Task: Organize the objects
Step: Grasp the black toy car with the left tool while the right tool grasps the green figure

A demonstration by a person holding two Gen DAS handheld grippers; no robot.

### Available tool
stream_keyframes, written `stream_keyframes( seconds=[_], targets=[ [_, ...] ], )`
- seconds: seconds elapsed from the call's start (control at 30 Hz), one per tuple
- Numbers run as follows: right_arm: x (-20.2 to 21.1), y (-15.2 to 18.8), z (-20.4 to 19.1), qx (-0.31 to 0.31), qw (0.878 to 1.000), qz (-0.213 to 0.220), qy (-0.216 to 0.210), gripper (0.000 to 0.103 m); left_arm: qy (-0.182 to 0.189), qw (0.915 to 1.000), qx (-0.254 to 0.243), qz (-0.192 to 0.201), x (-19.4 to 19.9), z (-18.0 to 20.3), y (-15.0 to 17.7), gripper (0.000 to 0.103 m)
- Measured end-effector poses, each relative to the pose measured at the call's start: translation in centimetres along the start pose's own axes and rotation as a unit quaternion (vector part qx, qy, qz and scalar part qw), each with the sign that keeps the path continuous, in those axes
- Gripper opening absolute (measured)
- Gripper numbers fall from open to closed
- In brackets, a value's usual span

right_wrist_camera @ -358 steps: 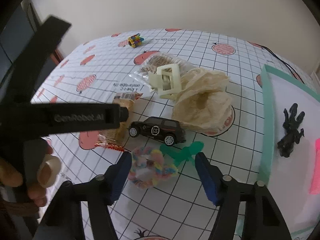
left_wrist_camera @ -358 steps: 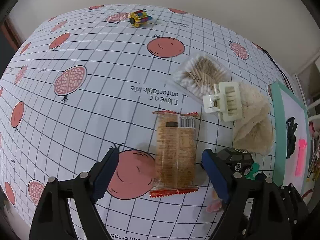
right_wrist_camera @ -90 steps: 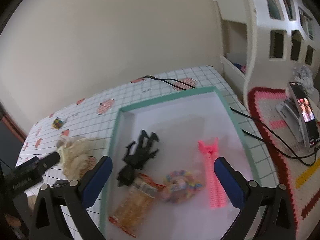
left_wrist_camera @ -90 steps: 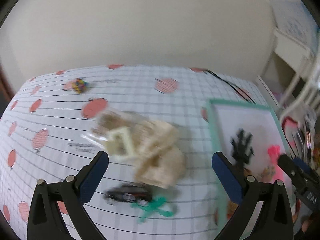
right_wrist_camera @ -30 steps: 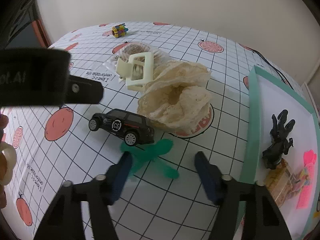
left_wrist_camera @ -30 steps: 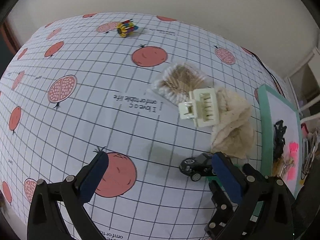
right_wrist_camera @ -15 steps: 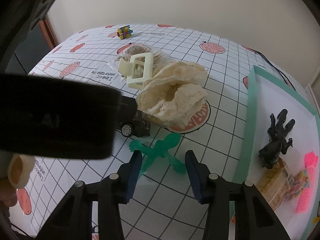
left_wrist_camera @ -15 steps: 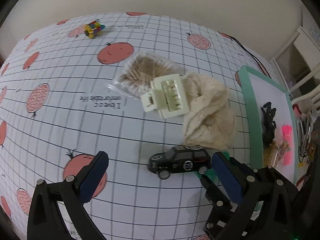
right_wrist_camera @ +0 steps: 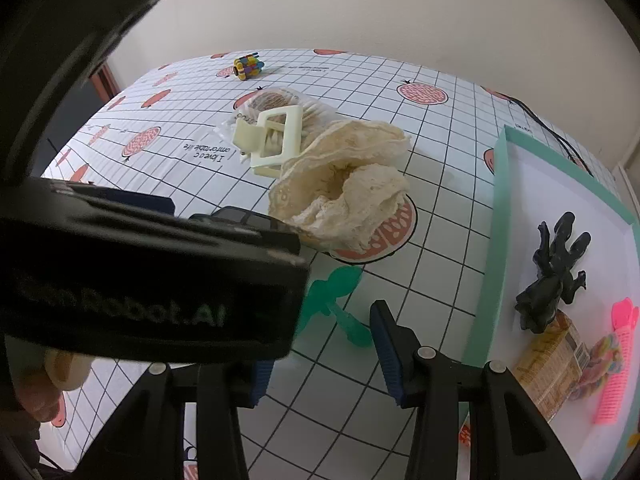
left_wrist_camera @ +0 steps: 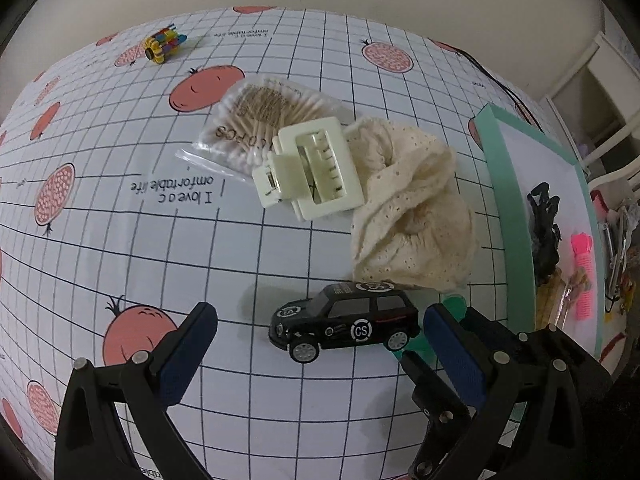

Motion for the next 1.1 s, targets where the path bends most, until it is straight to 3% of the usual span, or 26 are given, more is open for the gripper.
stream_keyframes(
  seconds=[0.33, 0.5, 0.63, 1.1],
  targets=[
    [0.0, 0.0, -0.1, -0.001, 1.000, 0.000, 0.000, 0.048, 0.003, 0.9998, 0.021, -0.005, -0.5, -0.7, 0.0, 0.103],
    [-0.2, 0.0, 0.0, -0.002, 1.000, 0.000, 0.000, 0.048, 0.005, 0.9997, 0.023, -0.004, -0.3, -0.8, 0.0, 0.097],
    [-0.2, -0.2, 0.1, -0.003, 1.000, 0.000, 0.000, 0.048, 0.006, 0.9997, 0.021, -0.004, -0.2, -0.8, 0.1, 0.078],
    [0.0, -0.2, 0.5, -0.014, 1.000, 0.003, -0.001, 0.047, -0.004, 0.9996, 0.028, -0.002, 0.5, -1.6, 0.6, 0.078]
  ],
)
Point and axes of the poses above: each gripper's, at about its wrist camera, not at the fingertips, and x roughly against the way its jaws point, z to its right, y to its underside, the point moved 4 cm from there along -x, roughly the way its jaws point, and after that the axes turned 2 degrees about -z, right-handed, at the moved point
